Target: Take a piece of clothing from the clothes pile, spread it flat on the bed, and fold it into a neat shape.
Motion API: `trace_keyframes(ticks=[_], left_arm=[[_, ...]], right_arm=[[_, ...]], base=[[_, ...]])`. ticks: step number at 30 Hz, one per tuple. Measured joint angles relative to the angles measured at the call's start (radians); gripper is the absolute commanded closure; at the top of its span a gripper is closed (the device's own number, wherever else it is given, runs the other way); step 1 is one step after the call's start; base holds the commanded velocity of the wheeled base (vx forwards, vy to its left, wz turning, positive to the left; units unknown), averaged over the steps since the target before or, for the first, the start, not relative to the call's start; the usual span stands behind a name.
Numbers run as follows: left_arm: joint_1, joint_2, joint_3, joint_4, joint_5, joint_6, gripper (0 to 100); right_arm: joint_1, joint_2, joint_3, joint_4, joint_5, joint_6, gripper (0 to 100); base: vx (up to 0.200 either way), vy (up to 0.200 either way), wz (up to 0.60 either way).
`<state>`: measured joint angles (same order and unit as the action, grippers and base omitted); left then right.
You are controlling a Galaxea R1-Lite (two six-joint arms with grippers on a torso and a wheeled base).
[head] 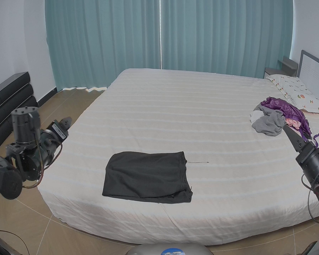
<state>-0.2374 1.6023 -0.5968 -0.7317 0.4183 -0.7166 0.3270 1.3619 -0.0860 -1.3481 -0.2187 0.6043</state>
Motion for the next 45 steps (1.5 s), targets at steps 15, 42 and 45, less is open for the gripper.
trace_keyframes(ticks=[15,42,45], left_arm=[[-0.083,-0.447,0.227,-0.032,0.260,0.303,0],[0.218,-1.408,0.402,0.192,0.254,0.757,0],[0.250,-1.470,0.422,0.213,0.222,0.764,0]], right_arm=[[-0.080,-0.744,0.038,0.817,-0.036,-0.367,0],[-0.323,-1.344,-0.128,1.238,0.170,-0.736,0],[-0.324,-1.348,-0.043,1.143,0.171,-0.746,0]], base=[[0.000,0.000,0.00],[0.000,0.000,0.00],[0.000,0.000,0.00]])
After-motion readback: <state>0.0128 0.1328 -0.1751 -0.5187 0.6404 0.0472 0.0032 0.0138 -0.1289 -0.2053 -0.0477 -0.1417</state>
